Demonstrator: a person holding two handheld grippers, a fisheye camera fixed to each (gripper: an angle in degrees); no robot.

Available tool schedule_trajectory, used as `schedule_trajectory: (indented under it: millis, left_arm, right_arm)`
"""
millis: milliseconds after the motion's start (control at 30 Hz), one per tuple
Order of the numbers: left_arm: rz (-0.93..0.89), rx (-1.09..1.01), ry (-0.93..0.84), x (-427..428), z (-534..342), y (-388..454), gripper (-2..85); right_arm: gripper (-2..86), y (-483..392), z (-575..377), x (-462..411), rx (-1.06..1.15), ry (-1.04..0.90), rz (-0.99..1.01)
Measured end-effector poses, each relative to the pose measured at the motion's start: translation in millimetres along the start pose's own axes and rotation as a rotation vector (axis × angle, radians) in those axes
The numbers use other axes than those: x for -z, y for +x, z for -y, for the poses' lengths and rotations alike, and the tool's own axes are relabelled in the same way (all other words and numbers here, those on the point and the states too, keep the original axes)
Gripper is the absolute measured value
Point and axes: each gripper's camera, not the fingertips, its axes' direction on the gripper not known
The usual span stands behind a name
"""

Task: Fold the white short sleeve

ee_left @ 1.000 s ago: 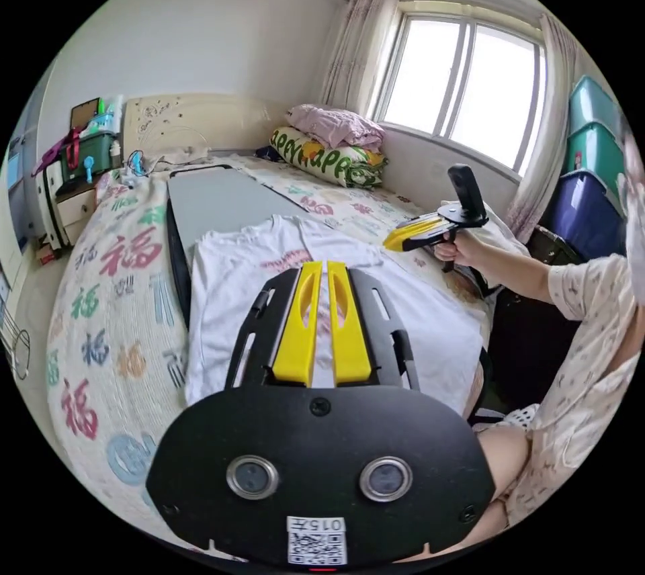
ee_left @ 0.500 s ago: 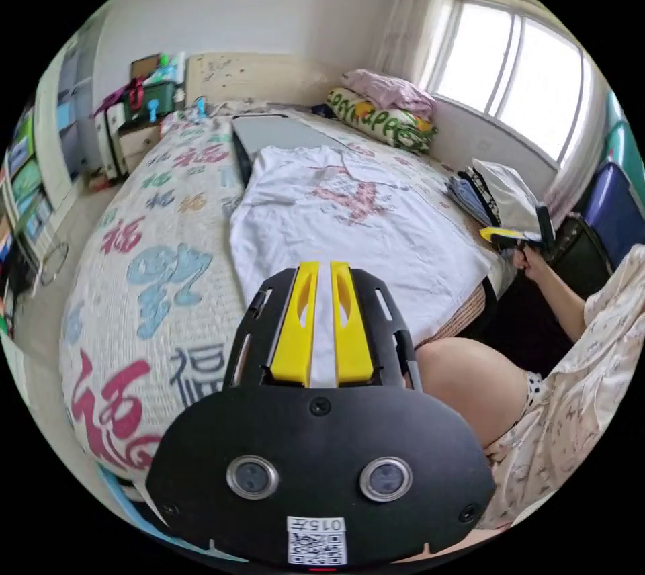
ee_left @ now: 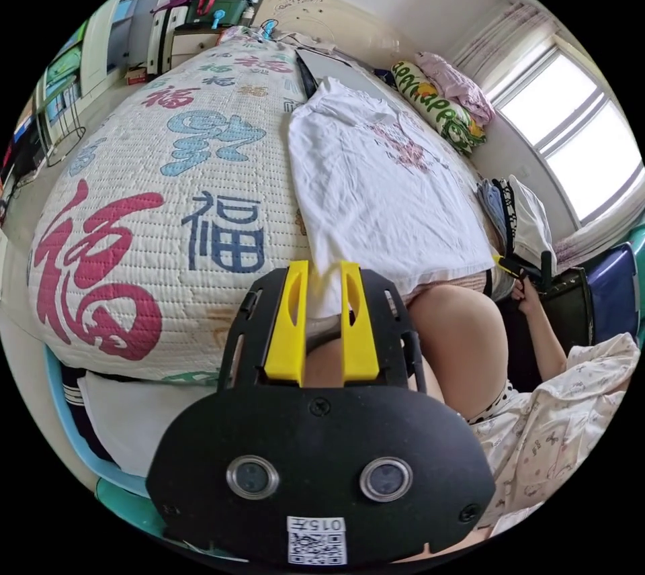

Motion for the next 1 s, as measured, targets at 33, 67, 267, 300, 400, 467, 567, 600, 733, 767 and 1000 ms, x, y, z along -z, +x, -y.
schedule_trajectory:
  millis: [33,67,267,300,400,467,567,600,733,767,1000]
  left_arm:
    - [-0.001,-0.008,-0.003,-4,-1,5,7.3]
    - [0.001,-0.020,-0.008,-9,-3,10,6.6]
    - [-0.026,-0.029,-0.019,-22,-6,23,0.7]
    - [-0.031,-0.028,-0.018,-23,-6,24,0.4]
    - [-0.002,-0.043,-0.005,-24,-6,37,-0.3]
    - [0.011,-0.051,0.017,-17,-4,45,-0.5]
    - [0.041,-0.064,0.044,-4,-1,58,-0.6]
    - [0.049,-0.066,0.047,-3,0,60,-0.6]
    - [0.107,-0.093,-0.006,-19,10,82,-0.5]
    - [0.123,-0.101,-0.027,-29,12,88,-0.5]
    - [0.075,-0.070,-0.008,-24,32,99,1.9]
  right_arm:
    - [12.3,-2,2,1,0.007,-0.008,-0.002]
    - [11.4,-7,5,4,0.023,-0.025,-0.008]
    - [5.4,-15,14,19,0.028,-0.065,-0.046]
    - [3.6,-13,13,22,0.016,-0.063,-0.025]
    - [1.5,-7,9,37,-0.014,-0.045,0.020]
    - [1.0,-4,4,51,-0.022,-0.011,0.017]
    - [0.6,-5,-6,73,-0.009,0.025,-0.006]
    - [0.6,-4,-9,78,-0.003,0.019,-0.015]
    - [1.0,0,-21,80,0.003,-0.024,-0.042]
    - [1.5,2,-26,79,-0.001,-0.038,-0.042]
    - [7.5,38,-59,147,-0.005,0.060,-0.053]
